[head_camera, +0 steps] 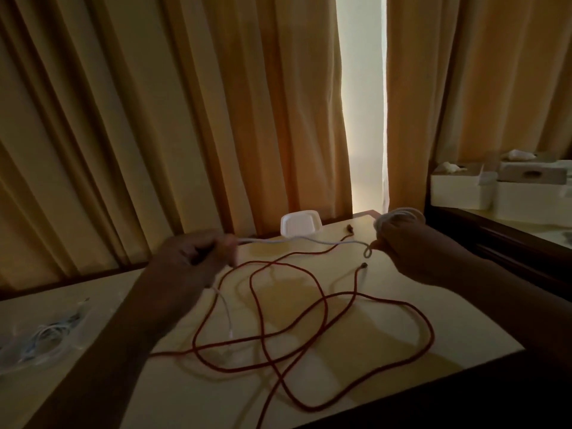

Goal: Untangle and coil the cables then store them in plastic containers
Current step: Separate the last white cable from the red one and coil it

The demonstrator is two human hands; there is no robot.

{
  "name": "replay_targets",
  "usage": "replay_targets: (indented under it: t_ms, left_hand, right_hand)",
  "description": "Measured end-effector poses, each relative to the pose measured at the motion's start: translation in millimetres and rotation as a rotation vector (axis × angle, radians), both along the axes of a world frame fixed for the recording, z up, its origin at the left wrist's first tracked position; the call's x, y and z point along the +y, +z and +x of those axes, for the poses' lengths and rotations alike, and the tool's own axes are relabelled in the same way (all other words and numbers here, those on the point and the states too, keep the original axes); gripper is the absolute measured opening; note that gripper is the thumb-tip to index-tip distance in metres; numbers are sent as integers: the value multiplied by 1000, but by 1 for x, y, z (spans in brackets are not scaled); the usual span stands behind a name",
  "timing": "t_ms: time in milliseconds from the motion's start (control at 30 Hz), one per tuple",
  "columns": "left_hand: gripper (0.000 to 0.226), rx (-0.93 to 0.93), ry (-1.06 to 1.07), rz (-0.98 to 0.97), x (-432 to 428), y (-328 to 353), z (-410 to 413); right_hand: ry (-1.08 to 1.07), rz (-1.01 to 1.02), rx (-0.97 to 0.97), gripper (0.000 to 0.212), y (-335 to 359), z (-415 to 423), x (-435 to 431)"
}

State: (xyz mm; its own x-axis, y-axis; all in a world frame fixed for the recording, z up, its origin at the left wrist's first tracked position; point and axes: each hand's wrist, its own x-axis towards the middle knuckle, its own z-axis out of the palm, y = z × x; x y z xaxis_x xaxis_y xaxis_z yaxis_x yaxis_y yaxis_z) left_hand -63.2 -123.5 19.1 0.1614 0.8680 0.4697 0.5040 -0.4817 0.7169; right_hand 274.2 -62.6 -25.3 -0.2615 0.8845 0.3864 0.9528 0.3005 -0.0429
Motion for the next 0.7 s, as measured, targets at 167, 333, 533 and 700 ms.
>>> replay_targets:
  t_ms: [167,333,533,700]
  left_hand:
    - [35,-4,390,-61,68,-32,-8]
    - [83,650,377,99,69,-26,37]
    - [31,120,-227,-131,32,-25,99]
    - [52,-290,-181,-421,33,-33,115]
  right_hand:
    - [31,-192,230,30,-14,-15,-9]
    - [150,-323,555,42,-1,-49,-24]
    - [219,-282,788,33,6,-59,-19]
    - [220,-221,879,27,-6,-64,-13]
